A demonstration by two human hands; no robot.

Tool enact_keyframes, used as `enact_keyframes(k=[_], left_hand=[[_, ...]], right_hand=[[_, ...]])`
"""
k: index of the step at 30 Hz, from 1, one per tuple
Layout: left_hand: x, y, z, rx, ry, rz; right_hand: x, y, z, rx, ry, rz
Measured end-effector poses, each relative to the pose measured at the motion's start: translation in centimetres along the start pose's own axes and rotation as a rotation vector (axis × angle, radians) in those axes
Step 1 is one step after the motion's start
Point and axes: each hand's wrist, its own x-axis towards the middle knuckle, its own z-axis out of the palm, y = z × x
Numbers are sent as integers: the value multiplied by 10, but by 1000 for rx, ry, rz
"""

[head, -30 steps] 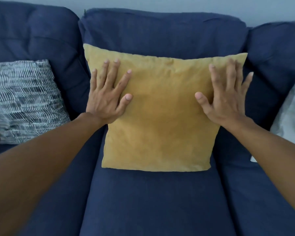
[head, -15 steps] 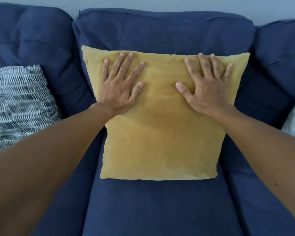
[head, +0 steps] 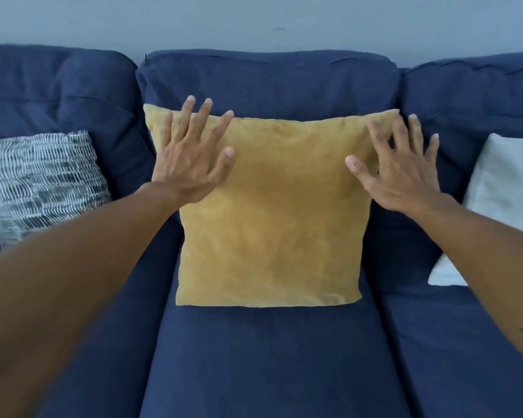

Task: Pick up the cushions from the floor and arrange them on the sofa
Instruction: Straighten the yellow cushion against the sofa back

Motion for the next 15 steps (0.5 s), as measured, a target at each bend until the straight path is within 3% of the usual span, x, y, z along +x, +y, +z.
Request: enact_keyframes(k=[9,15], left_hand=[[-36,121,-27,8,-22,71],[-43,215,-29,9,6,134]], right_hand=[[-80,57,-43,12,13,18],[-135,138,-73,-21,18,39]])
